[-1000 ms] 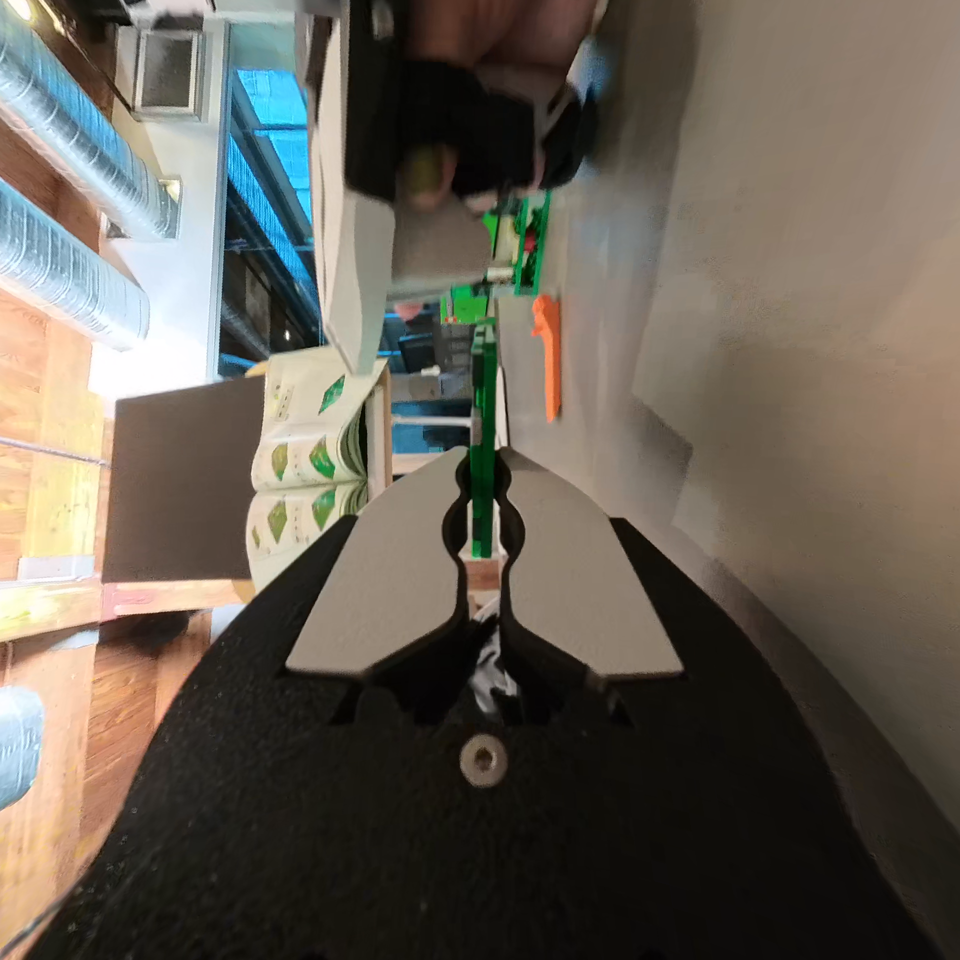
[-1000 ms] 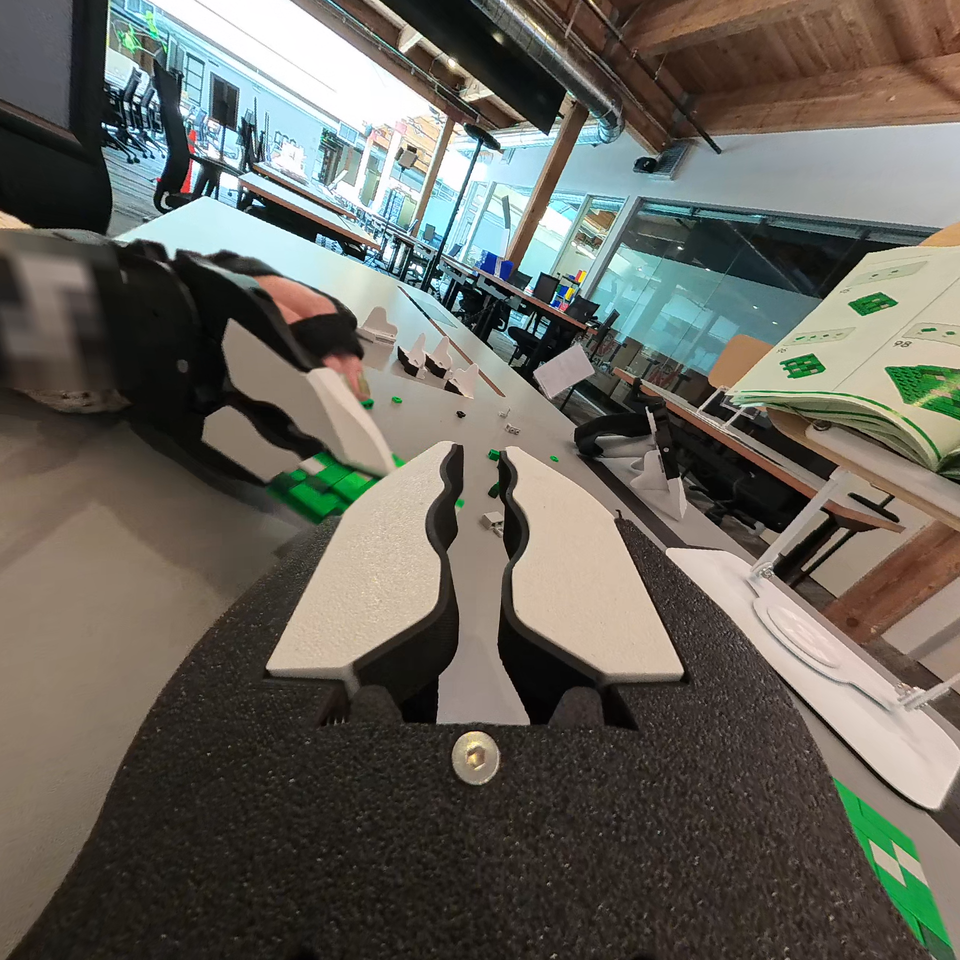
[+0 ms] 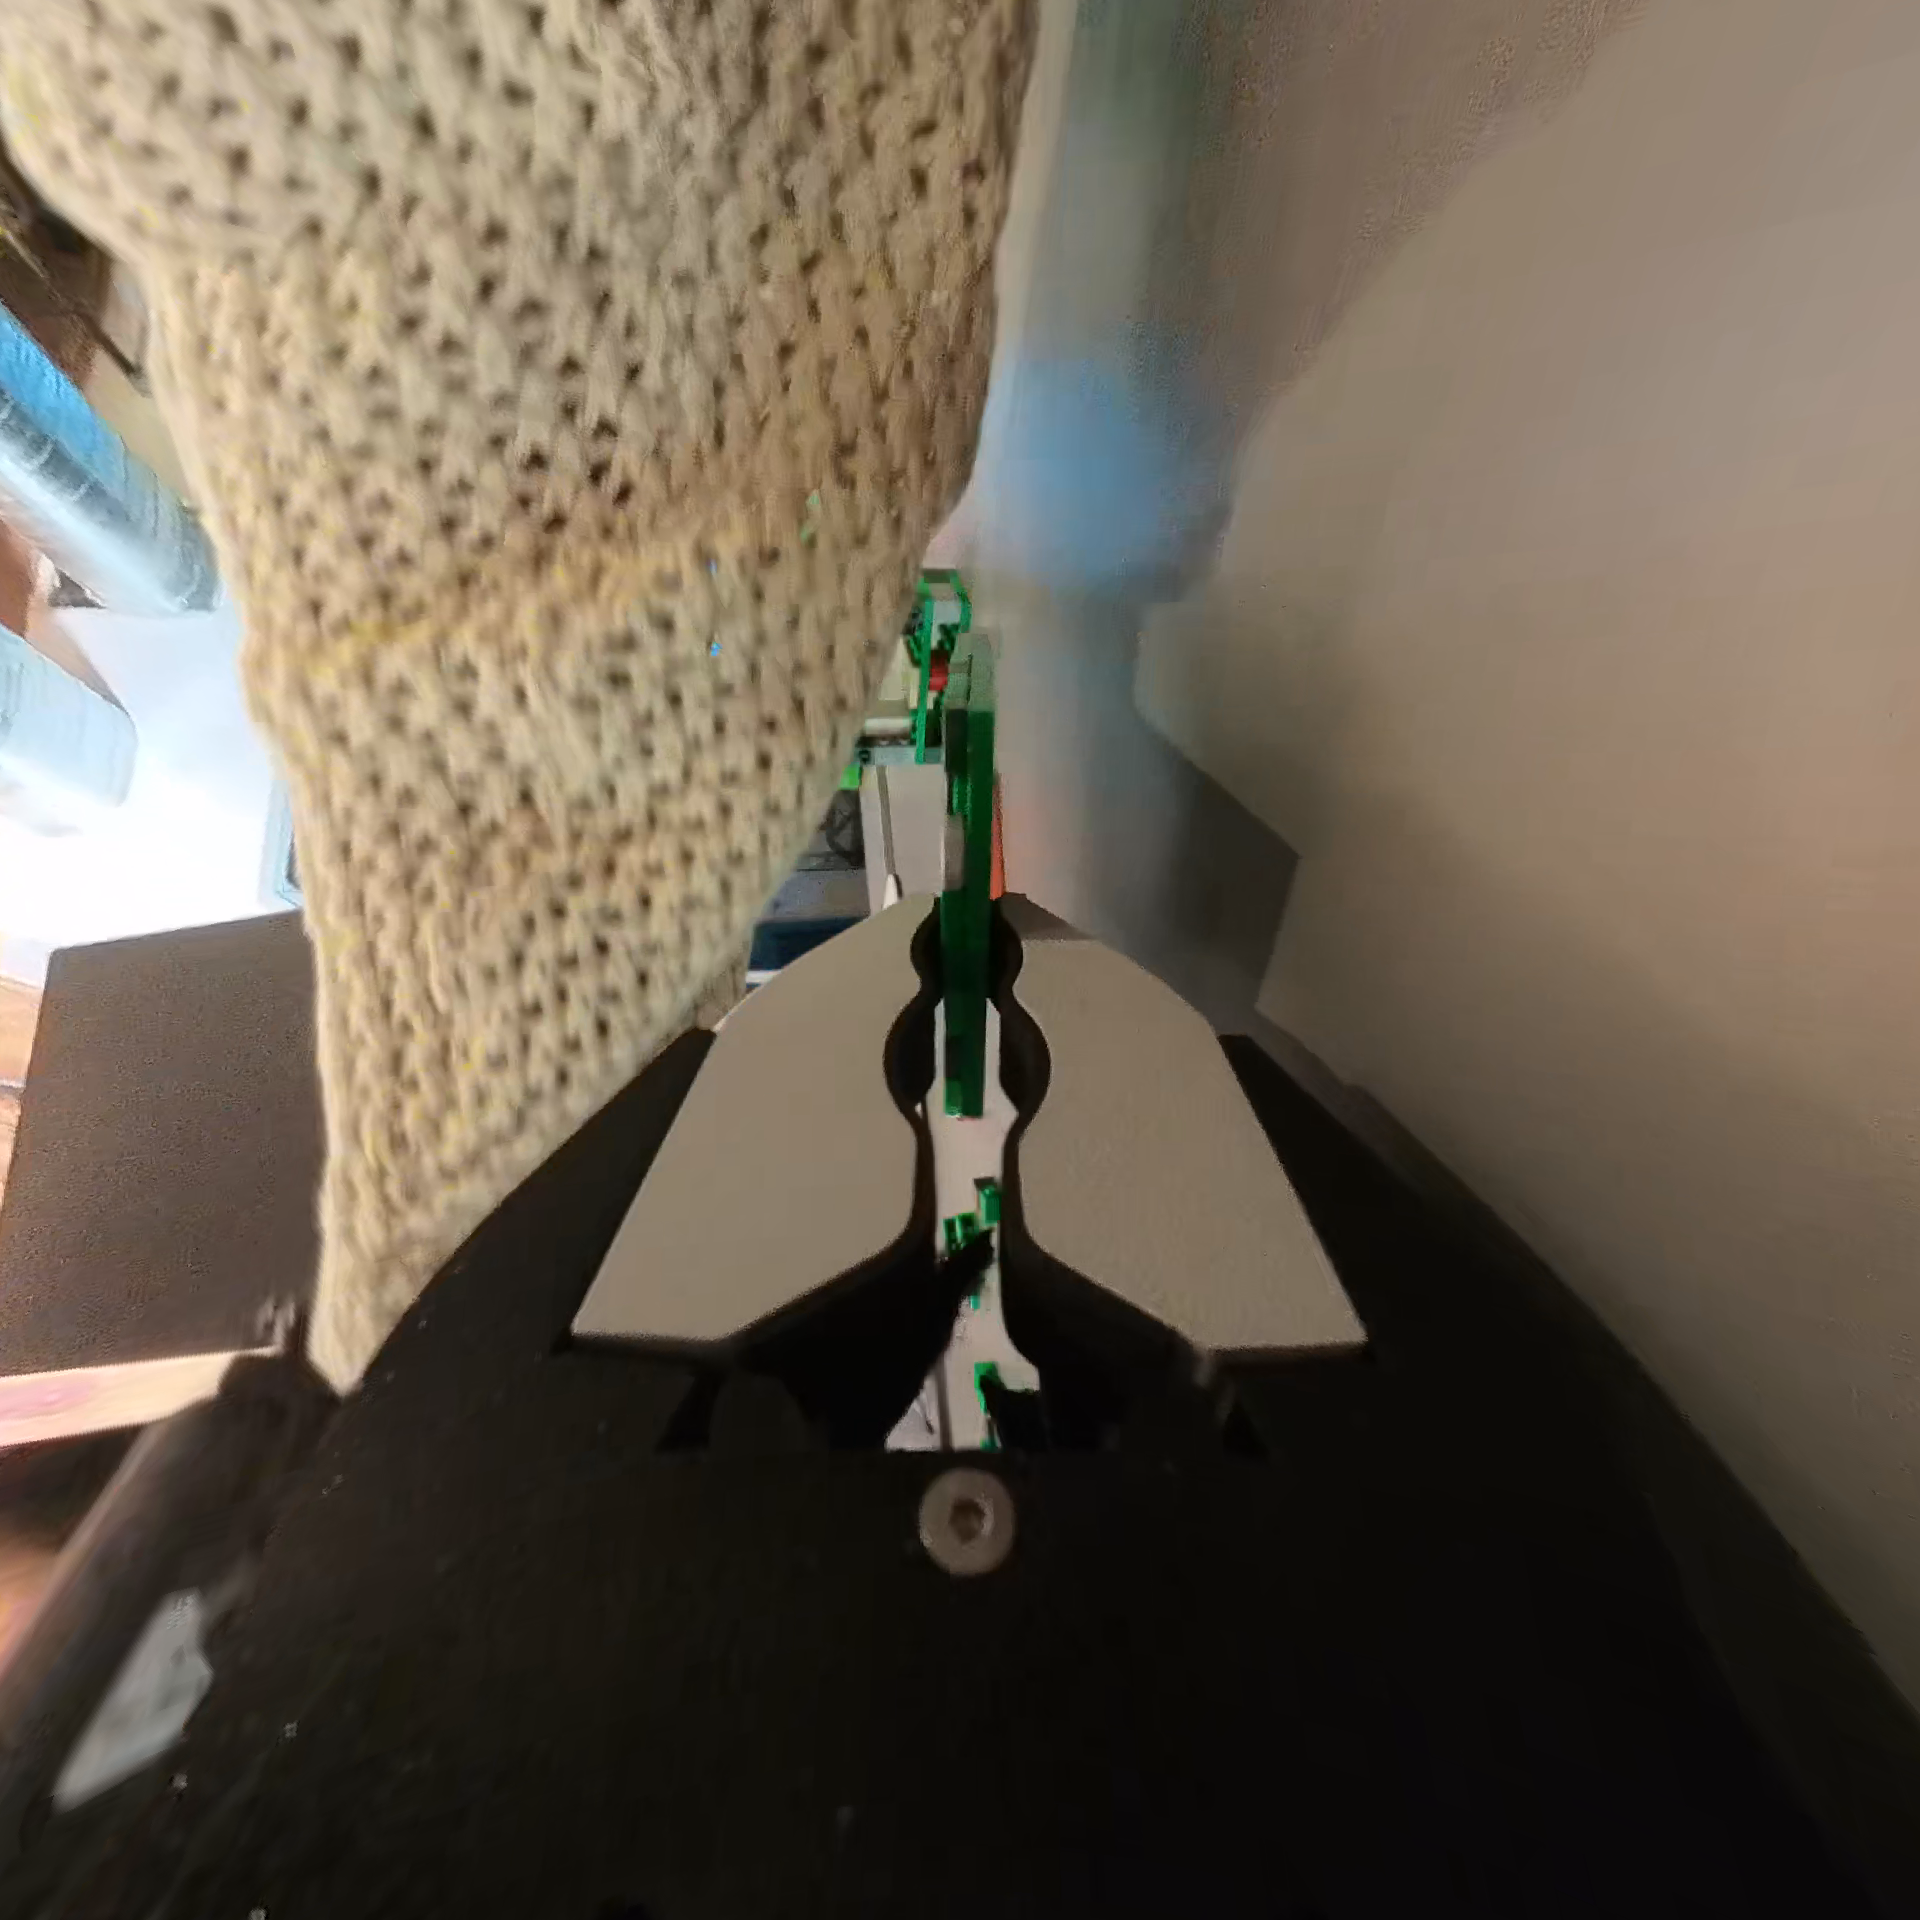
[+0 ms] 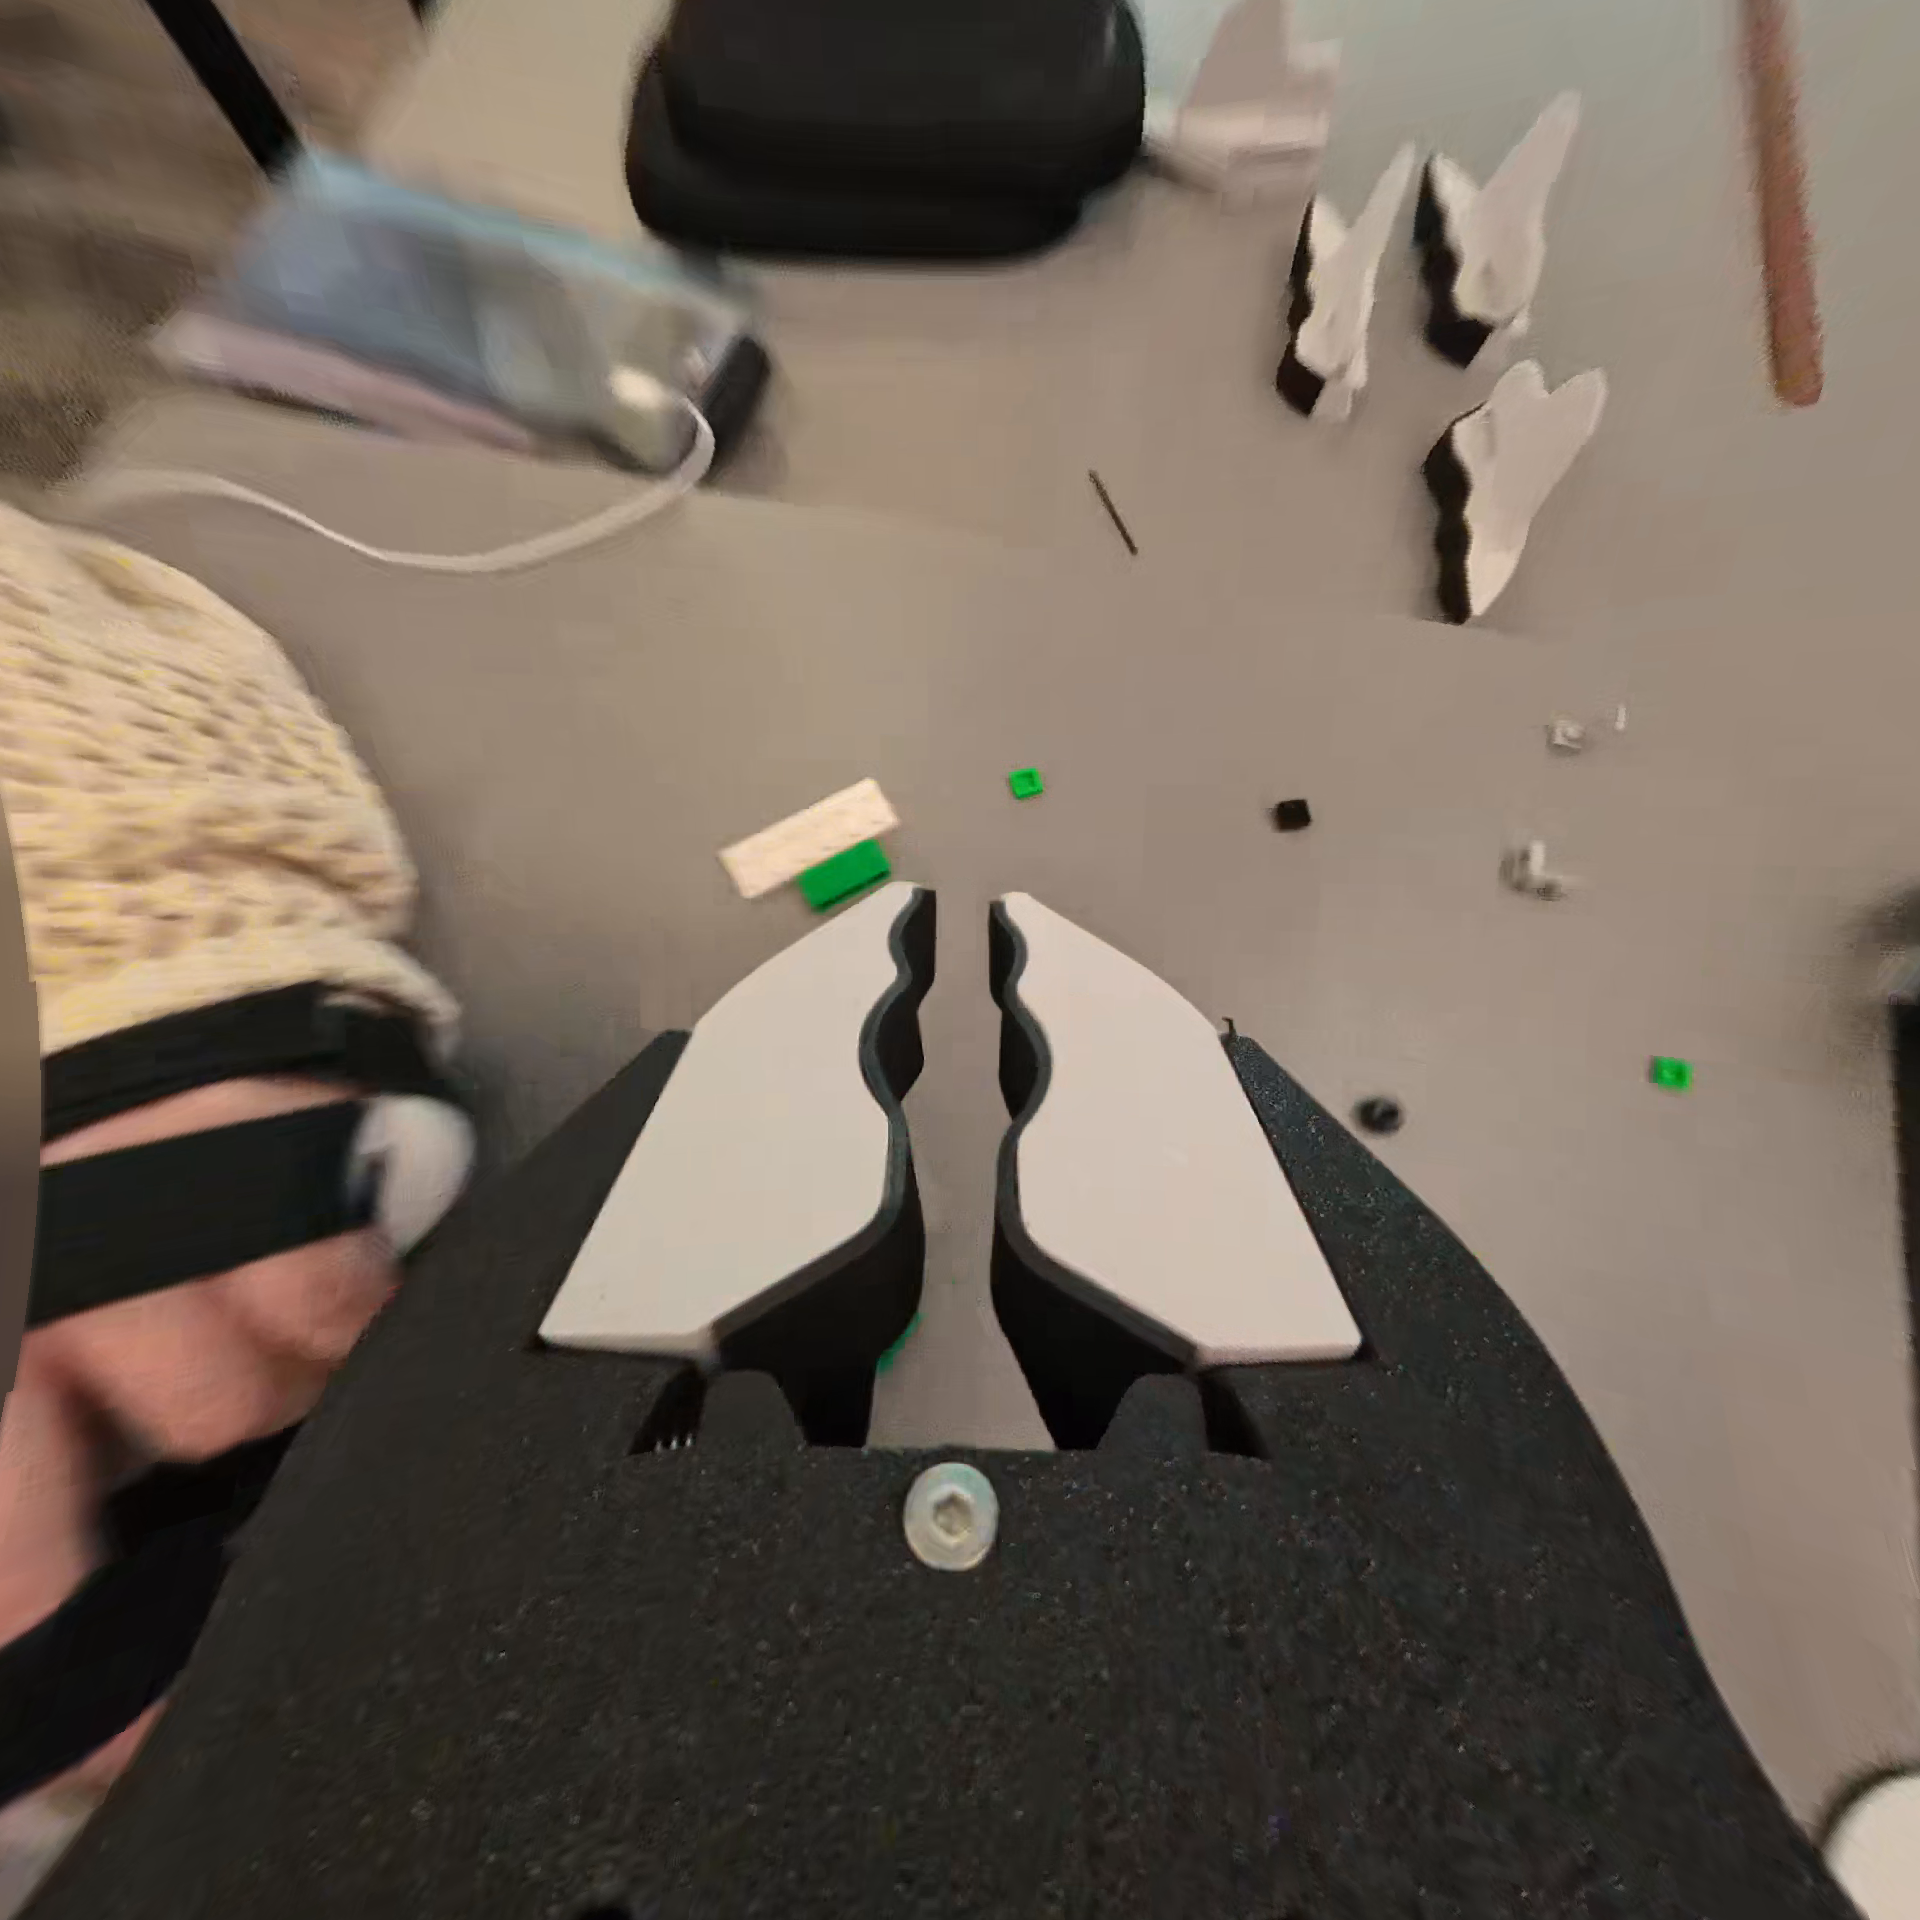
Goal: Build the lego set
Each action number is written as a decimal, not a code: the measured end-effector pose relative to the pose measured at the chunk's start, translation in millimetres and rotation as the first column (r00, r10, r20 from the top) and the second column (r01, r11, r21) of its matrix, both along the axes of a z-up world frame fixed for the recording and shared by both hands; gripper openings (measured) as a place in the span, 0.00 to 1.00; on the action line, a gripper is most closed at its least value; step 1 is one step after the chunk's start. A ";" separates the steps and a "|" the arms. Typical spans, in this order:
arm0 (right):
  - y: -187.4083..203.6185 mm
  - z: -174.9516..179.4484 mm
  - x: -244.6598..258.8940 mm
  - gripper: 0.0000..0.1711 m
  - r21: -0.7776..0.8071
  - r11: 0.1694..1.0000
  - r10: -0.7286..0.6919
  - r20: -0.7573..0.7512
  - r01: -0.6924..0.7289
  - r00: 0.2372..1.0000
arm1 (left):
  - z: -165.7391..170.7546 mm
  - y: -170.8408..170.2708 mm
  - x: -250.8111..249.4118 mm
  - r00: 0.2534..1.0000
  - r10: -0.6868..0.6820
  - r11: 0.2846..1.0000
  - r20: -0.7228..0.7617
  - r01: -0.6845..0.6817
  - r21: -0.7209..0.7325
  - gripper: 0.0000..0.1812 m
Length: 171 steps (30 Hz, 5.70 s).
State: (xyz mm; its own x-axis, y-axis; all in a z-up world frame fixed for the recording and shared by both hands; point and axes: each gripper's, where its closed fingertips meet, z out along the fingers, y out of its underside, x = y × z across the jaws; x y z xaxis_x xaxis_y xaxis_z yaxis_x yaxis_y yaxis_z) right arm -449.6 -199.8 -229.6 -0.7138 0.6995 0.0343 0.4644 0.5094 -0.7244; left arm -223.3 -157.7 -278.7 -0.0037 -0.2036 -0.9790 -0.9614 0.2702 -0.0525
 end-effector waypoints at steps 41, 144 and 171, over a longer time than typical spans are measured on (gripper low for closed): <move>-29.9 -81.1 -51.9 0.08 0.221 0.856 0.392 0.312 -0.467 0.866 | -5.2 2.2 -1.0 1.000 0.015 0.999 -0.006 -0.016 -0.036 0.03; 20.2 8.8 246.3 0.07 0.845 -0.330 0.943 0.280 0.420 0.177 | 37.4 -9.0 10.1 0.996 -0.044 0.994 0.080 0.035 0.105 0.03; 19.9 -9.9 248.9 0.06 0.105 0.993 0.073 -0.109 -0.061 0.991 | 33.7 -7.5 13.6 0.997 -0.063 0.991 0.040 0.058 0.118 0.03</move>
State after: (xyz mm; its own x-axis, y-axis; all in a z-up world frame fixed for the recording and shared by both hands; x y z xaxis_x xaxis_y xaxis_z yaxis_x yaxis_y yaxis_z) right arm -200.7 -179.9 -239.5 -0.7464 0.6390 0.1857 0.3451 0.6103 -0.7130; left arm -209.7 -165.1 -245.0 0.0305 -0.0889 -0.9956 -0.9404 0.3349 -0.0587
